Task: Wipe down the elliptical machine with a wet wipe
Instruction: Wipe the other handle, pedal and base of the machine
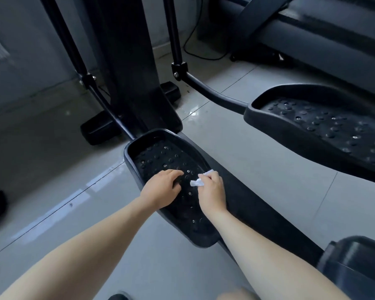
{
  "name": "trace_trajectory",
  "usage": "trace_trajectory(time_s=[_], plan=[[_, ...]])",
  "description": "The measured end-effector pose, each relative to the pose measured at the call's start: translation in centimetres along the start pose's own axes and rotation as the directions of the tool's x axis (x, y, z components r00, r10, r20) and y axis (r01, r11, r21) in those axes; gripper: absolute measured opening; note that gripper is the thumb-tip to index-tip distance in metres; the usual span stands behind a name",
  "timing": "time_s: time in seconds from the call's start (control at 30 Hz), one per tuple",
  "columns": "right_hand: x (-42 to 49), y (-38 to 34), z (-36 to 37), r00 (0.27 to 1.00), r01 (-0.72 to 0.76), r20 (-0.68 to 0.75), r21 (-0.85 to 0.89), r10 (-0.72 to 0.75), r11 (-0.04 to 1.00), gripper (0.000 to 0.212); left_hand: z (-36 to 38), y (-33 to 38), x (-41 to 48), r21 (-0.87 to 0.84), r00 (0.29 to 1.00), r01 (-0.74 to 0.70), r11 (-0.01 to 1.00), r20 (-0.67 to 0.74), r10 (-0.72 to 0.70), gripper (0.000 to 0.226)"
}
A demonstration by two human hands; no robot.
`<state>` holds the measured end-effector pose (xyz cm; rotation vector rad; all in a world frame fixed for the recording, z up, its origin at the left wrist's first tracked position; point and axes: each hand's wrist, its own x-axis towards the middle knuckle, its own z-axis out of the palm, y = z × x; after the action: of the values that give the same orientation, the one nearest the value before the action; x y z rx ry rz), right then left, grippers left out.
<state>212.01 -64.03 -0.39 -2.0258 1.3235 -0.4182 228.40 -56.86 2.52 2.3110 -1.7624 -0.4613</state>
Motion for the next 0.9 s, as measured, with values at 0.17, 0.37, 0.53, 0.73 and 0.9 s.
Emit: trace_trajectory(time_s=[0.17,0.37,0.53,0.73,0.9], plan=[[0.2,0.2,0.3,0.990,-0.110,0.108,0.184,0.091,0.977,0.014,1.6,2.4,-1.0,-0.356,0.999,0.032,0.934,-0.009,-0.037,0.048],[-0.5,1.8,-1.1,0.958,-0.118,0.285,0.344,0.016,0.932,0.048,3.8,5.0,-1.1,-0.453,0.998,-0.006,0.891,-0.060,-0.023,0.049],[-1.3,2.9,-3.1,0.956,-0.100,0.293,0.274,0.016,0.957,0.059,5.7,5.1,0.4,-0.180,0.966,-0.253,0.951,-0.097,0.238,0.040],[-2.2,4.6,-3.0,0.996,-0.081,0.058,0.200,0.071,0.976,0.065,8.1,3.5,2.3,0.370,0.842,-0.442,0.817,-0.141,0.520,0.010],[-2.3,5.7,-2.9,0.988,-0.136,0.096,0.188,0.120,0.973,0.072,6.6,2.3,3.5,0.352,0.931,-0.107,0.930,-0.293,0.218,0.028]])
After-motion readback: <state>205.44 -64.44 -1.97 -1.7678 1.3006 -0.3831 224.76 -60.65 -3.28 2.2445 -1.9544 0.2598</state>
